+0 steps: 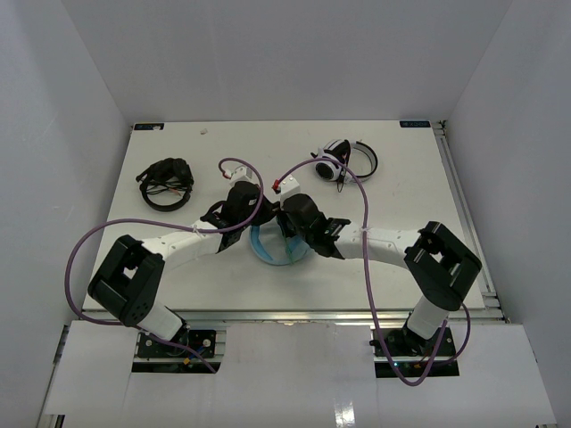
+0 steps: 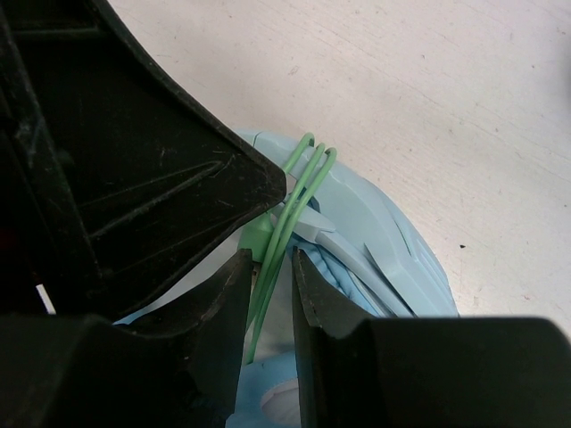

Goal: Wrap the headphones

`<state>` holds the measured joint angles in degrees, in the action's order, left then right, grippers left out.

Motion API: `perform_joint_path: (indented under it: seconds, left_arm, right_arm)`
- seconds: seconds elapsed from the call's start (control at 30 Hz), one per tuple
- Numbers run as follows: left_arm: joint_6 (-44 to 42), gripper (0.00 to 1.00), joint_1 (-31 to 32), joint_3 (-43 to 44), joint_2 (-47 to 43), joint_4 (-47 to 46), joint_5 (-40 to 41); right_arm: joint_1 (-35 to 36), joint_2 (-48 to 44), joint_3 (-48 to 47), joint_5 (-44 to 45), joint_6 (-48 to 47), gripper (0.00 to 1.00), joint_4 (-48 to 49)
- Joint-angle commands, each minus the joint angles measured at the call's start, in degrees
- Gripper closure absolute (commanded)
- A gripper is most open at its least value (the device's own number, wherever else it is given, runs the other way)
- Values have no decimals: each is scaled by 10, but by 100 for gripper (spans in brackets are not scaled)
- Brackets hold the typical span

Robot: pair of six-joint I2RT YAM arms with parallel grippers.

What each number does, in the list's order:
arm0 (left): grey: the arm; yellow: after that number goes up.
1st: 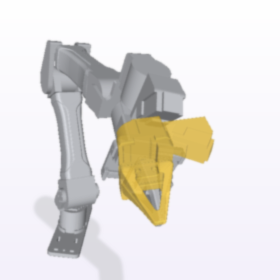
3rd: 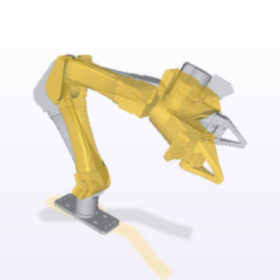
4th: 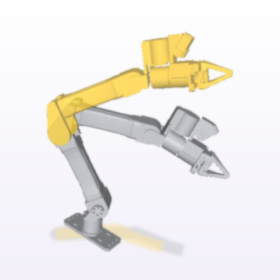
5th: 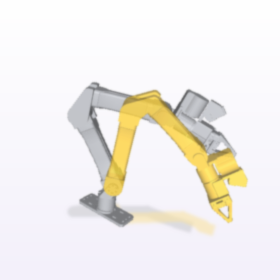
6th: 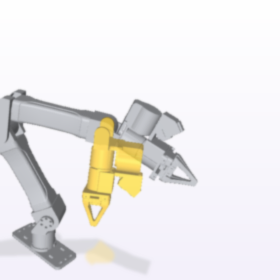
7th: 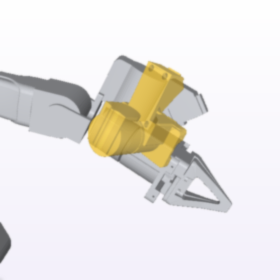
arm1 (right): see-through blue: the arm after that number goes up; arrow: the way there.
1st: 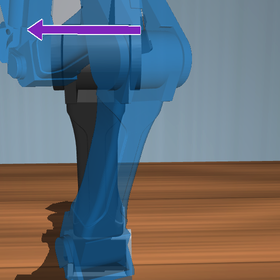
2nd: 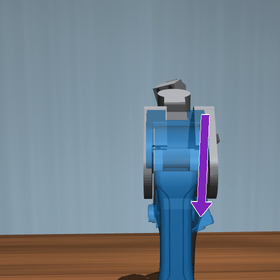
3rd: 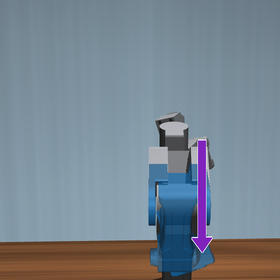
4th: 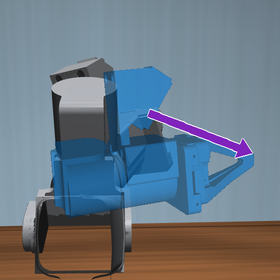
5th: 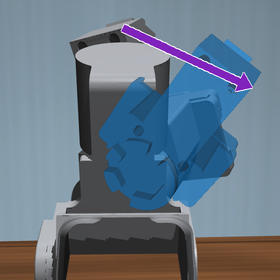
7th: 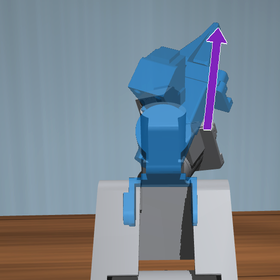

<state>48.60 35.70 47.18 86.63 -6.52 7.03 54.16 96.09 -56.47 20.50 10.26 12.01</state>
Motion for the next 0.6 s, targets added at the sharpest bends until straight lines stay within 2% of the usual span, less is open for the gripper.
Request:
perform_joint_path:
  seconds: [0.0, 0.1, 0.37, 0.57]
  left_arm:
    - [10, 100, 6, 3, -16, 15, -16]
    - [18, 100, 6, 5, -11, 13, -23]
    - [26, 100, 6, 10, -10, 9, -31]
    - [28, 100, 6, 10, -17, 13, -24]
  right_arm:
    - [3, -10, -4, 23, 2, 69, 43]
    - [5, -12, -2, 21, 5, 68, 48]
    - [9, -22, 14, 27, 2, 57, 64]
    - [11, -24, 17, 26, 2, 56, 68]
